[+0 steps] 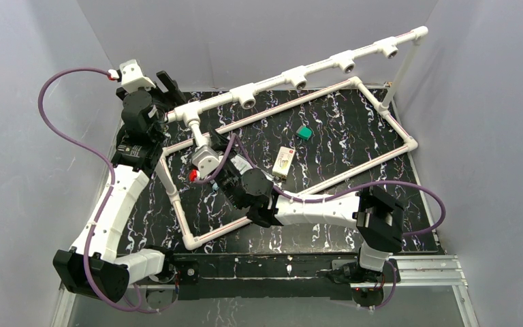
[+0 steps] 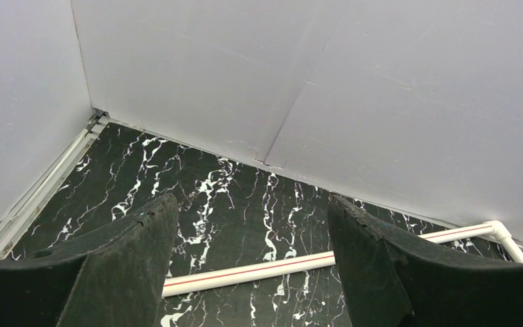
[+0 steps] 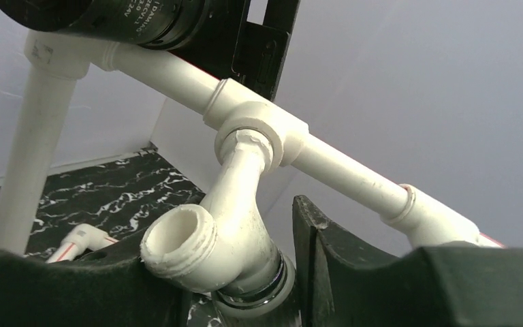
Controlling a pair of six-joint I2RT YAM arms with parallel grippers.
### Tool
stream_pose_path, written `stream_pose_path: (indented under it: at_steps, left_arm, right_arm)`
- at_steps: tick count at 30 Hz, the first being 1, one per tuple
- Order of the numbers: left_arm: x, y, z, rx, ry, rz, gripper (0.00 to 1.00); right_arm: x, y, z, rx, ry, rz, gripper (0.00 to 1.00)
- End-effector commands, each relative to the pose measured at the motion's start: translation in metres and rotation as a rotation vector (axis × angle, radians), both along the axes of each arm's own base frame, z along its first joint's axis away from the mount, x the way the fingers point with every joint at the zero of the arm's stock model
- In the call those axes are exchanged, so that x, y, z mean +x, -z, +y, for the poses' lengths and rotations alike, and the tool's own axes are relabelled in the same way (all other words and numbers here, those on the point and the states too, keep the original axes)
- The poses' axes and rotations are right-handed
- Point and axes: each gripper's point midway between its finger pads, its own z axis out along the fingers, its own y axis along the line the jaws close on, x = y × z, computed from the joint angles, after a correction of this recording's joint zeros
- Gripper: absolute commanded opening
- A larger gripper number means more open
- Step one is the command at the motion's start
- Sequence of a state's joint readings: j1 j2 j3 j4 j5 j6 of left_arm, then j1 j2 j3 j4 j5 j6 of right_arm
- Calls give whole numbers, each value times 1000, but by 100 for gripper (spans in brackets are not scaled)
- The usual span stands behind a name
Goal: Install the water faucets
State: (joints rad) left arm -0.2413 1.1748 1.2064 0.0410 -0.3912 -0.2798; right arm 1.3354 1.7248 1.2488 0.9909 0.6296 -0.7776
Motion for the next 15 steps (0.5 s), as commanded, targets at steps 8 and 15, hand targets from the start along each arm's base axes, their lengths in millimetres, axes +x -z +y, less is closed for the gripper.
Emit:
stream_pose_path:
  at_steps: [8,15]
  left_arm:
    - [-43,173,-19,117,140,583,78]
    - [-41,173,-19,114,140,582,78]
  right_arm:
    - [0,-15,-10,607,-122,392,1]
    - [-6,-17,-9,363,-100,277,37]
